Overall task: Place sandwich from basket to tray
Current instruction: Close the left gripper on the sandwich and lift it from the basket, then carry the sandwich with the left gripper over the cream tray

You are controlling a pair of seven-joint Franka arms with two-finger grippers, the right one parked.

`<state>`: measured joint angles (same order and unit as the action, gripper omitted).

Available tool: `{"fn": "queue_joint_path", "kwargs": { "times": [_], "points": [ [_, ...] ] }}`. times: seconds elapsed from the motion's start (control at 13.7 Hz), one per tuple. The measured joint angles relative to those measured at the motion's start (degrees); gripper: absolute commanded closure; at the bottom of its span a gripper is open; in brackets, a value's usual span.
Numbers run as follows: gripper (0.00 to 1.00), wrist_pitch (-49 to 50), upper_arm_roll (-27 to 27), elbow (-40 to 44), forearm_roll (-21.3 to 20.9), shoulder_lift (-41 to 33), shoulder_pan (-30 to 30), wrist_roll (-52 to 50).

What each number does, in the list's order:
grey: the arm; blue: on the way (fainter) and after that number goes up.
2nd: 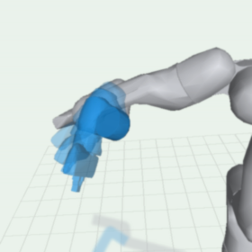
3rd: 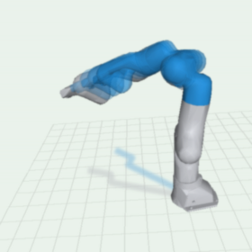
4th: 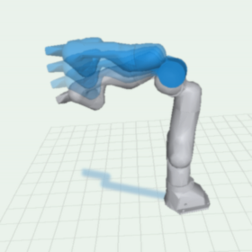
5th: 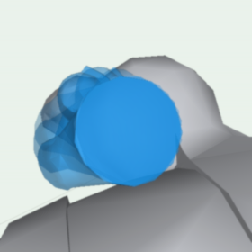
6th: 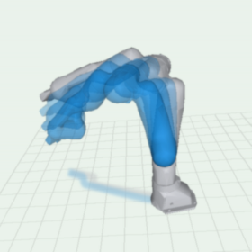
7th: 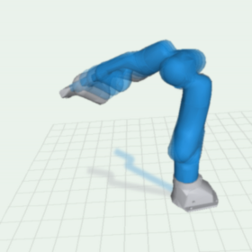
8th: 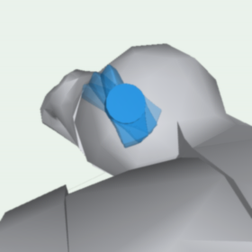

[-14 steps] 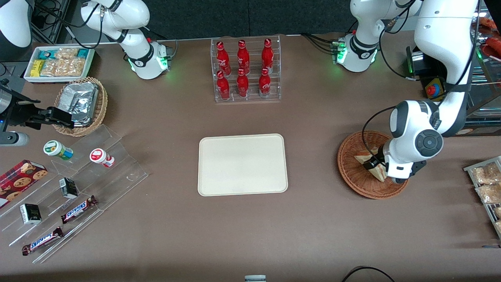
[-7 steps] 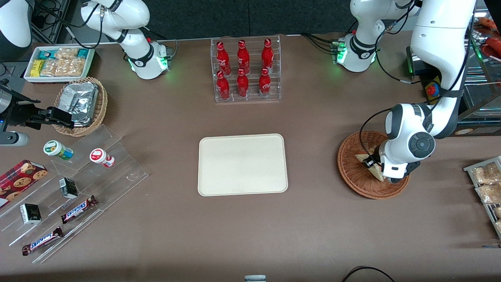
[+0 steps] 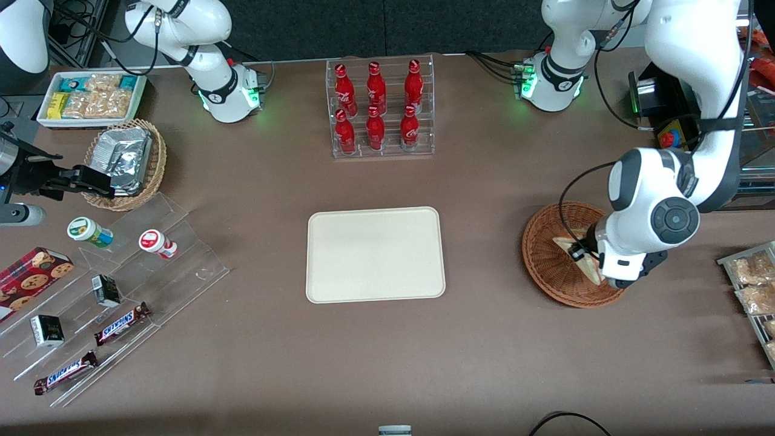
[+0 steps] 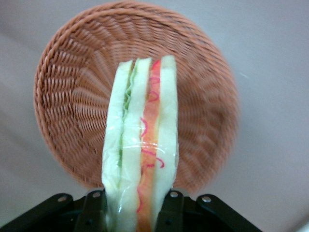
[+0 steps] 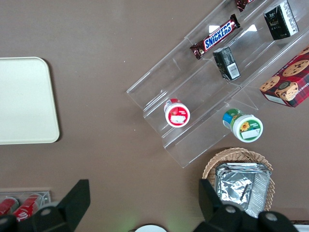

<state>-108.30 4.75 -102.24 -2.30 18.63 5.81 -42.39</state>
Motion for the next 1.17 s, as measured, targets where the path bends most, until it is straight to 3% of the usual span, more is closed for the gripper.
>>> {"fn": "queue_joint_path", "kwargs": {
  "times": [0.22, 0.66, 0.88, 1.17],
  "points": [
    [1.0, 7.1, 1.0, 8.4, 0.1, -0.3, 7.4, -1.9],
    [1.0, 7.0, 1.3, 15.7, 0.2, 6.2, 23.6, -5.8],
    [1.0, 3.6, 1.7, 22.0, 1.2, 13.0, 27.6, -5.8],
    [0.97, -3.4, 4.8, 24.9, 2.5, 18.8, 28.3, -5.2]
  ]
}}
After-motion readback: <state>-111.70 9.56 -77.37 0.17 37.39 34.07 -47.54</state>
